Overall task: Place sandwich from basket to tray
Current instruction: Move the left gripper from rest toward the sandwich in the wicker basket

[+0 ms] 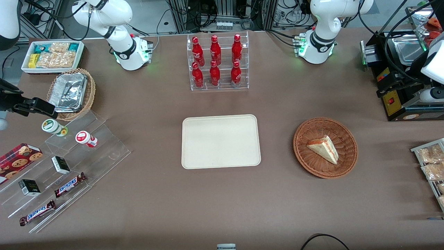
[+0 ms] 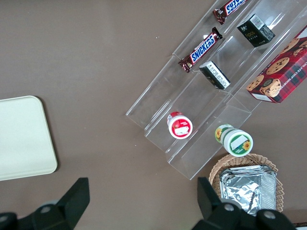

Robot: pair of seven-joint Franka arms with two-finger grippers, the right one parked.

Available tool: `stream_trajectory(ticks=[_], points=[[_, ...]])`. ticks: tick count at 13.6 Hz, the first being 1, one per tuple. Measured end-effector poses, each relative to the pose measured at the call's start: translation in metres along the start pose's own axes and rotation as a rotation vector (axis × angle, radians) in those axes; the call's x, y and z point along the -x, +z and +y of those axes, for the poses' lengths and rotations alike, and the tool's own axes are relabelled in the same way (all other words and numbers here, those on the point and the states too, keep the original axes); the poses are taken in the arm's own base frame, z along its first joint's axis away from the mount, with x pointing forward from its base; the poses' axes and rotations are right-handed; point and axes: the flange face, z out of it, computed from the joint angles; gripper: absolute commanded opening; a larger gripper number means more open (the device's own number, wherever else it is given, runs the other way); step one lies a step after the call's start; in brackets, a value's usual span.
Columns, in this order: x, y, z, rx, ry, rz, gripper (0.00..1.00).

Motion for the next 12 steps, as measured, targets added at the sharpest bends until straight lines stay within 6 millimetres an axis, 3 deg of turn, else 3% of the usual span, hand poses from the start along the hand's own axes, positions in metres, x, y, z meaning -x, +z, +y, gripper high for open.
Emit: stream_trajectory(ticks=[3, 6, 9, 12], points=[[-0.002, 0.004, 0.002, -0.001, 0.003, -0.007, 1.00], [-0.013, 0.021, 0.009, -0.003, 0.015, -0.026, 1.00], [-0.037, 0.055, 0.025, -0.003, 0.028, -0.034, 1.00], [-0.066, 0.107, 0.037, 0.002, 0.019, -0.016, 1.00]])
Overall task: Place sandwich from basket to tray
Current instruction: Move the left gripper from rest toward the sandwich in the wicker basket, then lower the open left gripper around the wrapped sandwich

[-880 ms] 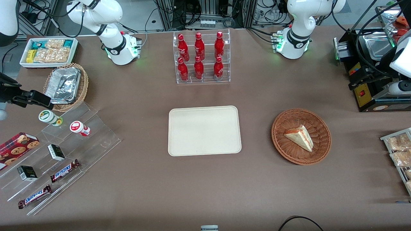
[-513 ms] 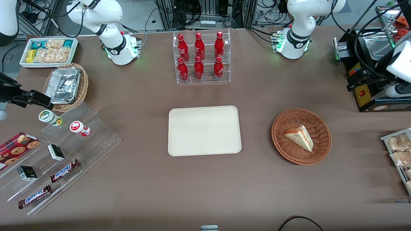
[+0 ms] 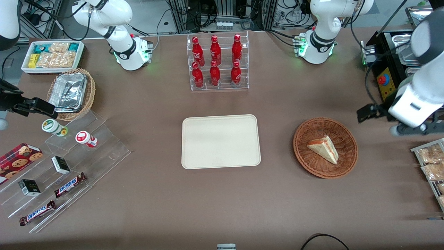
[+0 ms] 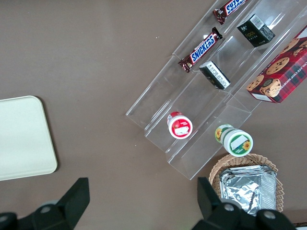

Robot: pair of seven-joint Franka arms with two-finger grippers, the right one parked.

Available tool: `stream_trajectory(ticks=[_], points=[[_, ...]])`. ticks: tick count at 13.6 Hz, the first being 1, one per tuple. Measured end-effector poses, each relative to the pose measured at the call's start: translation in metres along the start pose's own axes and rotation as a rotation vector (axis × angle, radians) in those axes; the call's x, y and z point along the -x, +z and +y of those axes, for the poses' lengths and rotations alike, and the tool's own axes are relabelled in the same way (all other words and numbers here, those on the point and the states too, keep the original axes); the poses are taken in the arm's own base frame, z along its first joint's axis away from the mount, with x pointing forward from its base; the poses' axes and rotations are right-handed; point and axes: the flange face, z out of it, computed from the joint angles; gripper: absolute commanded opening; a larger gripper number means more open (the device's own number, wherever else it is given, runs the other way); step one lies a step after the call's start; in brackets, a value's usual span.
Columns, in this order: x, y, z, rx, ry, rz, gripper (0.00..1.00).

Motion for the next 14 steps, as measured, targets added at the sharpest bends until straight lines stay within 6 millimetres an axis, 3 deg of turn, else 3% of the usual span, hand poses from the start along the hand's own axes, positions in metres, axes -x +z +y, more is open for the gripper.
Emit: stream_trajectory(ticks=[2, 5, 10, 14], points=[[-0.012, 0.036, 0.011, 0.008, -0.059, 0.031, 1.00], [-0.013, 0.085, 0.017, 0.025, -0.180, 0.085, 1.00], [0.005, 0.145, 0.020, 0.066, -0.438, 0.145, 1.00], [0.025, 0.188, 0.021, 0.092, -0.522, 0.178, 1.00]])
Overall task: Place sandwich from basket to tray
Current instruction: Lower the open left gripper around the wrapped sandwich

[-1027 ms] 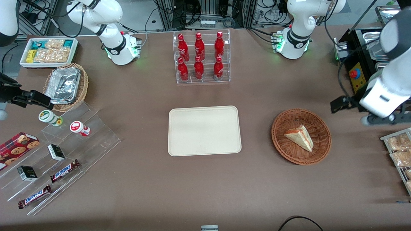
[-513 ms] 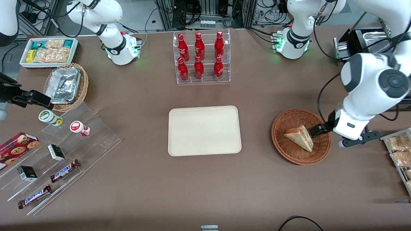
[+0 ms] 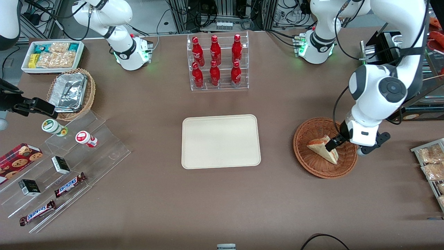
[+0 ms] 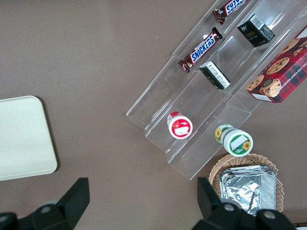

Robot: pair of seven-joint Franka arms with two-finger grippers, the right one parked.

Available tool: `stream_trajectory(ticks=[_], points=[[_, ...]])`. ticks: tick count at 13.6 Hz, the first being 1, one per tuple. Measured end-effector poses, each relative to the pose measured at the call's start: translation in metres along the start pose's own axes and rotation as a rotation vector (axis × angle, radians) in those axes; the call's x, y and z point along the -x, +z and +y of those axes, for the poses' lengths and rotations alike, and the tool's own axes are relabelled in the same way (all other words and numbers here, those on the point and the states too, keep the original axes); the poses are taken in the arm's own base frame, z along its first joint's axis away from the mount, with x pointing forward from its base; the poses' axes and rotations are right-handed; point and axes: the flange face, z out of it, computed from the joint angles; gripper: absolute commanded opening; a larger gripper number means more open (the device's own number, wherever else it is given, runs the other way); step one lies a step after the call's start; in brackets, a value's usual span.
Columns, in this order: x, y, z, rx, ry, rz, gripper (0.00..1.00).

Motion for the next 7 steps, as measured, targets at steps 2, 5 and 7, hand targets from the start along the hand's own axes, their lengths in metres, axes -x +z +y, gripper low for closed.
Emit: stream_trajectory(ticks=[2, 5, 7], points=[[0.007, 0.013, -0.007, 0.001, -0.034, 0.000, 1.00], [0.014, 0.026, -0.012, -0.018, -0.046, -0.021, 1.00], [0.016, 0.036, -0.014, -0.031, -0.049, -0.036, 1.00]])
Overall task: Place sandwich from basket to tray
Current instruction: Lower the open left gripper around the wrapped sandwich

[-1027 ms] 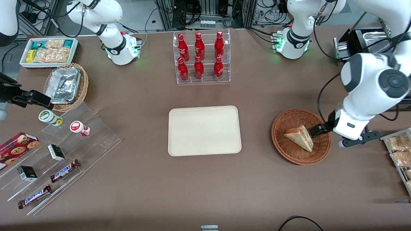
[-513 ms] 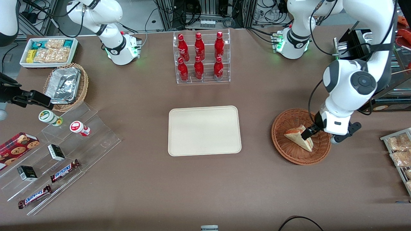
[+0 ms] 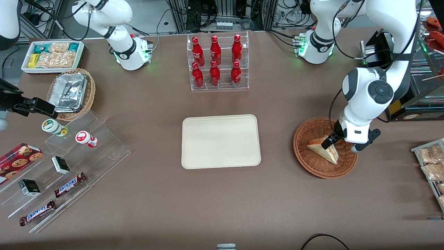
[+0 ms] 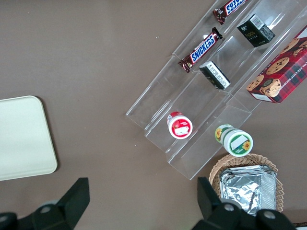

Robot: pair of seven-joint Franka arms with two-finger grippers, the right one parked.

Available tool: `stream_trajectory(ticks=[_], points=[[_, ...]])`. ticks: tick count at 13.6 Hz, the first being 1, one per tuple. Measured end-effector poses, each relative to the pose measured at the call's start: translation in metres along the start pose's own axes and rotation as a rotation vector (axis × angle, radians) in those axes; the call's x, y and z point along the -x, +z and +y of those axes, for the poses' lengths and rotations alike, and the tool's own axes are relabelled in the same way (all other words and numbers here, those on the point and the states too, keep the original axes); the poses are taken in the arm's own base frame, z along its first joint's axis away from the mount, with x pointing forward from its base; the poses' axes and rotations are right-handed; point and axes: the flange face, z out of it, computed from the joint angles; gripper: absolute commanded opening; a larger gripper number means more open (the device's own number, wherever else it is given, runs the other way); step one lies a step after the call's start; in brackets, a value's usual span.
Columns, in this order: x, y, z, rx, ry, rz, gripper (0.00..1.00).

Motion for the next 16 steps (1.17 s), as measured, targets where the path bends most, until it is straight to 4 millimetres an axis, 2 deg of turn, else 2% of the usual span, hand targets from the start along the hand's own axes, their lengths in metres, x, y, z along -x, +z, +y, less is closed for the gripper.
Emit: stream_trajectory(ticks=[9, 14, 15, 16], points=[[0.001, 0.045, -0.004, -0.016, -0.023, -0.022, 1.00], [0.002, 0.050, -0.006, -0.023, -0.027, -0.030, 1.00], [0.002, 0.051, -0.006, -0.025, -0.028, -0.032, 0.99], [0.003, 0.053, -0.006, -0.027, -0.028, -0.034, 0.94]])
